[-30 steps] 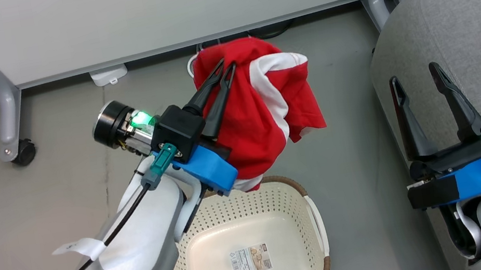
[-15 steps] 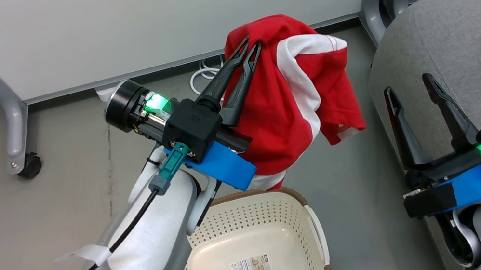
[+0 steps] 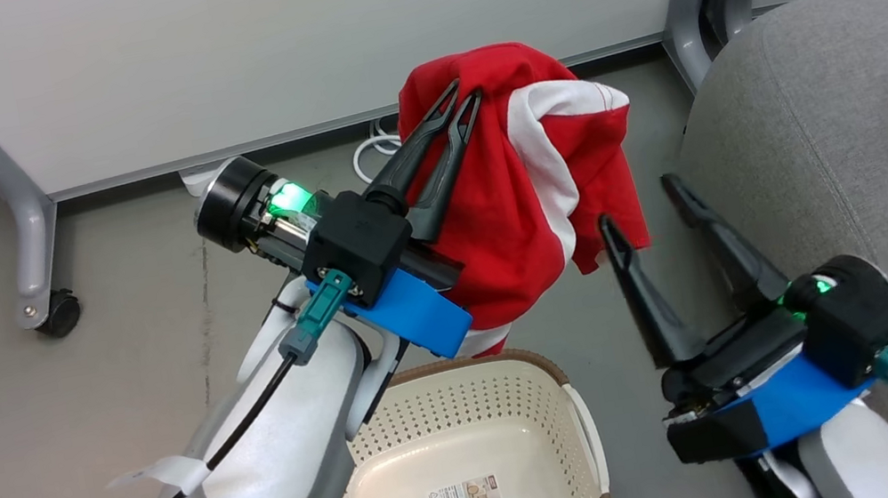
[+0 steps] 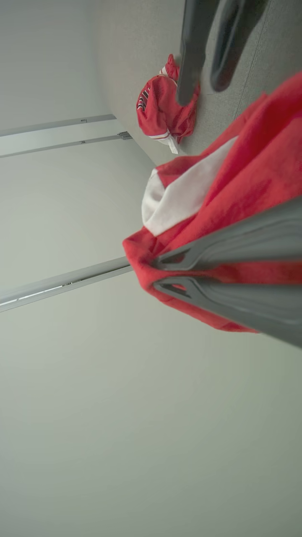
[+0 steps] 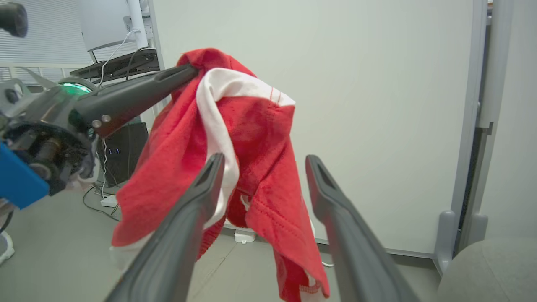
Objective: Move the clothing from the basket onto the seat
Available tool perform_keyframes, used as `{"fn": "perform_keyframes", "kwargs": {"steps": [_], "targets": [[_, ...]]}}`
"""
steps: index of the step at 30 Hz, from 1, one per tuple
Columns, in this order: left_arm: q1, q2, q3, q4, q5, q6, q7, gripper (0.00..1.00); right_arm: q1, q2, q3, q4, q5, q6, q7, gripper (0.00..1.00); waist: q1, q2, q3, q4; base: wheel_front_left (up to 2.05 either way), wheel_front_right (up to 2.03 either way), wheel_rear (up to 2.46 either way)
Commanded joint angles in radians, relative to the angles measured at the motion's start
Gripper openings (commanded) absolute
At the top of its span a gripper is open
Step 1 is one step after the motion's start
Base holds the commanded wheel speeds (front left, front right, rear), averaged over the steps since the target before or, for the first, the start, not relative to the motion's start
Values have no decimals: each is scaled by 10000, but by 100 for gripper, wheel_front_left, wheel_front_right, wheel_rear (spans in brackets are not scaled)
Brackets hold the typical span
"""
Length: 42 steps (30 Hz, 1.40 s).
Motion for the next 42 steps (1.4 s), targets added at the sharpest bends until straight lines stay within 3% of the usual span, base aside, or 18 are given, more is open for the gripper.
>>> {"fn": "perform_keyframes", "kwargs": {"steps": [1, 11, 26, 27, 28, 42], "targets": [[73, -27, 66, 26, 69, -49, -46, 0, 43, -6, 292, -53, 87, 5, -8, 100, 0, -1, 15, 11, 0, 0, 0], [36, -238, -36, -27, 229, -125, -47, 0, -635, -12, 1708, 300, 301, 5, -8, 100, 0, -1, 122, 131, 0, 0, 0], [-36, -665, -376, -255, 420, -223, -47, 0, -2258, -14, 2210, 2604, 122, 5, -6, 100, 0, -1, 425, 455, 0, 0, 0], [-45, -696, -395, -260, 425, -234, -47, 0, -2318, -9, 2202, 2719, 205, 3, -8, 34, 0, -1, 439, 476, 0, 0, 0], [-50, -719, -410, -266, 433, -239, -47, 0, -2361, -12, 2174, 2827, 216, 5, -8, 0, 0, -1, 451, 492, 0, 0, 0], [-11, -829, -346, -222, 506, -312, -47, 0, -2464, -11, 2176, 2925, 466, 5, -8, 0, 0, -1, 409, 450, 0, 0, 0]]}}
